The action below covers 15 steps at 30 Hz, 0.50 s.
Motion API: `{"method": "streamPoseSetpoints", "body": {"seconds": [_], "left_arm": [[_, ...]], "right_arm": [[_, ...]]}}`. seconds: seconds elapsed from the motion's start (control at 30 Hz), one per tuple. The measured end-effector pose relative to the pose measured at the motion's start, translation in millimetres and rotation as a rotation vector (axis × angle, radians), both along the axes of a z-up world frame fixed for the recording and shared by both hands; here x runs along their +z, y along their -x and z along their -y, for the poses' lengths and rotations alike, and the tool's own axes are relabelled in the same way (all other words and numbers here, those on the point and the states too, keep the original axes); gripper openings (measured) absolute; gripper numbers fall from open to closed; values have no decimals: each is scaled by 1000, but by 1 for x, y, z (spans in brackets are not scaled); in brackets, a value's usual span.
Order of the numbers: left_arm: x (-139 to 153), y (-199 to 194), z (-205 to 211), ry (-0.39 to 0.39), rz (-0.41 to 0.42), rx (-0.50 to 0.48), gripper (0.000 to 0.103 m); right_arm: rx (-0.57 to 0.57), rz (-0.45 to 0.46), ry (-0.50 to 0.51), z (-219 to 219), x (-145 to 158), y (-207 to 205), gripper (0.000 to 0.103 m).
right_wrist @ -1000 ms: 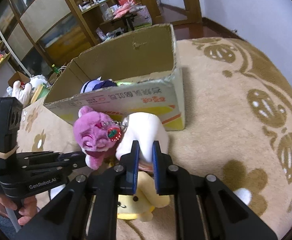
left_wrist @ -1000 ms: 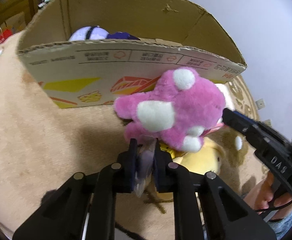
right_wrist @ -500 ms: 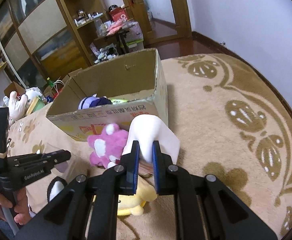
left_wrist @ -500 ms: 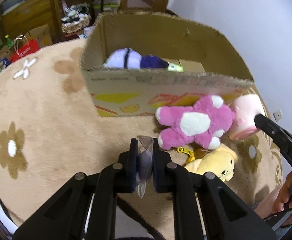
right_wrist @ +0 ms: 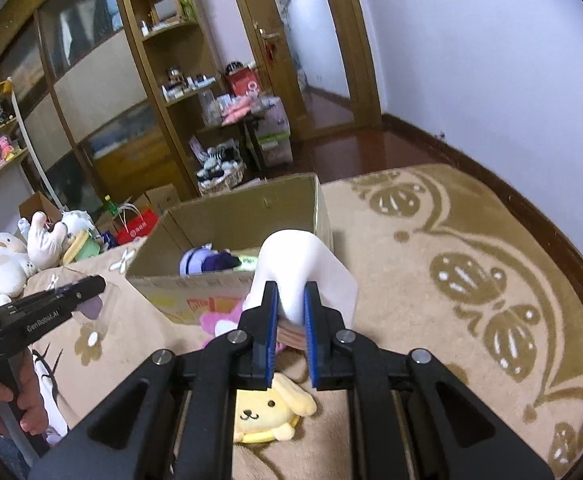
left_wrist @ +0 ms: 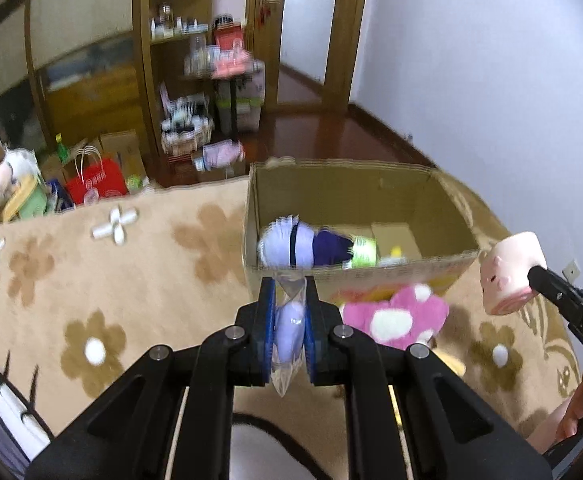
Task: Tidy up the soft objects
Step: 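Carry the clear bag into the box with the left gripper while the right carries the cylinder plush there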
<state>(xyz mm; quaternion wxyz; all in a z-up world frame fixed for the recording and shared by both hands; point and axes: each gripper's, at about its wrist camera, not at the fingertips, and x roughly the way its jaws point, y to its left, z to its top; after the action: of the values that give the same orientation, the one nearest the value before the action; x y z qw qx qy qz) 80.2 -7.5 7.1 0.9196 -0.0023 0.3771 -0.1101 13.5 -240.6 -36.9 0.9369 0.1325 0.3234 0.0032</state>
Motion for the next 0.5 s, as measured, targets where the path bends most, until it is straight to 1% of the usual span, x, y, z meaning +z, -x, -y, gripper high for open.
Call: {"method": "streamPoseSetpoints", "body": {"seconds": [0.1, 0.23, 0.37, 0.5], "left_arm": [[16, 1, -3, 15, 60, 2, 11], [29, 0, 1, 8, 125, -5, 11], [35, -5, 9, -10, 174, -30, 12], [39, -13, 16, -8, 211, -49, 12]], "right_arm": [[1, 35, -2, 1, 8, 0, 13], [11, 86, 6, 0, 21, -1, 13], [14, 133, 11, 0, 30, -5, 13], [-8, 184, 38, -2, 35, -11, 13]]}}
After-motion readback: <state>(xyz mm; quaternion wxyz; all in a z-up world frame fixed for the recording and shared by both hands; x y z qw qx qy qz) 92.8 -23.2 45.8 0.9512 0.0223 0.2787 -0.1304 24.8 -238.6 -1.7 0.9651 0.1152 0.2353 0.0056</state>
